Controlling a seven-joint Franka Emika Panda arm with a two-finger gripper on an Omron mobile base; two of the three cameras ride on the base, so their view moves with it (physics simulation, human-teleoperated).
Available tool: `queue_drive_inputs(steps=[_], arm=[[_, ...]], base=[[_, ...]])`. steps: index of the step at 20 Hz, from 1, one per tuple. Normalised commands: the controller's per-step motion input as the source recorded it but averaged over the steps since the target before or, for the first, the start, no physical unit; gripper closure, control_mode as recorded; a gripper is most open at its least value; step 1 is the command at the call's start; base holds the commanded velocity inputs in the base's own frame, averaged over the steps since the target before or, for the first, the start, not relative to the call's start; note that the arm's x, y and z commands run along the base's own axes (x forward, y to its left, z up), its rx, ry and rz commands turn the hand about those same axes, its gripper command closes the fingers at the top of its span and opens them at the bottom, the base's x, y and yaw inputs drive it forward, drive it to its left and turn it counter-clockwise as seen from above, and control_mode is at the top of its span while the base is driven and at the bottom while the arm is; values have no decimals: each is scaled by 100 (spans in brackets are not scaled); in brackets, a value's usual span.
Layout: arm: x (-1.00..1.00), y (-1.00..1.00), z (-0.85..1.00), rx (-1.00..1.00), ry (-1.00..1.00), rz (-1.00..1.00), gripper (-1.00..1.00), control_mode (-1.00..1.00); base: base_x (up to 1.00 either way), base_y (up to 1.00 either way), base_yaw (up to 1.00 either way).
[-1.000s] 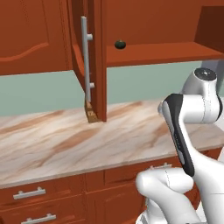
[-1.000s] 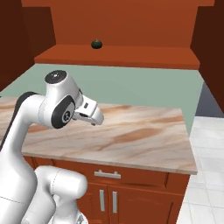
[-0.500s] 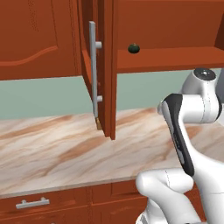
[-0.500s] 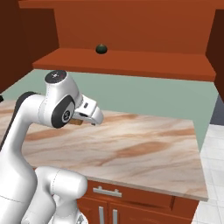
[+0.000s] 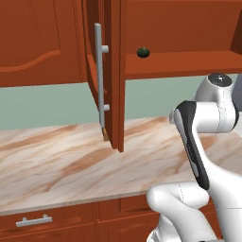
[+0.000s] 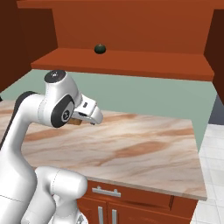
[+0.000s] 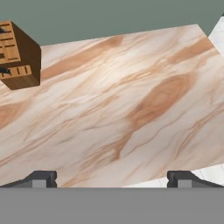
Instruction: Pick the squashs from the cabinet and place them in one bowl. Pick the carrot from the sink and place it in the other bowl.
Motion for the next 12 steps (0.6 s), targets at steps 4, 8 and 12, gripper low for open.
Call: queue_drive_inputs(steps=[4,8,12], arm=[[0,0,0,0,0,0,-100,100],[0,0,0,0,0,0,-100,100],[0,0,0,0,0,0,-100,100]], base=[[0,0,0],[0,0,0],[0,0,0]])
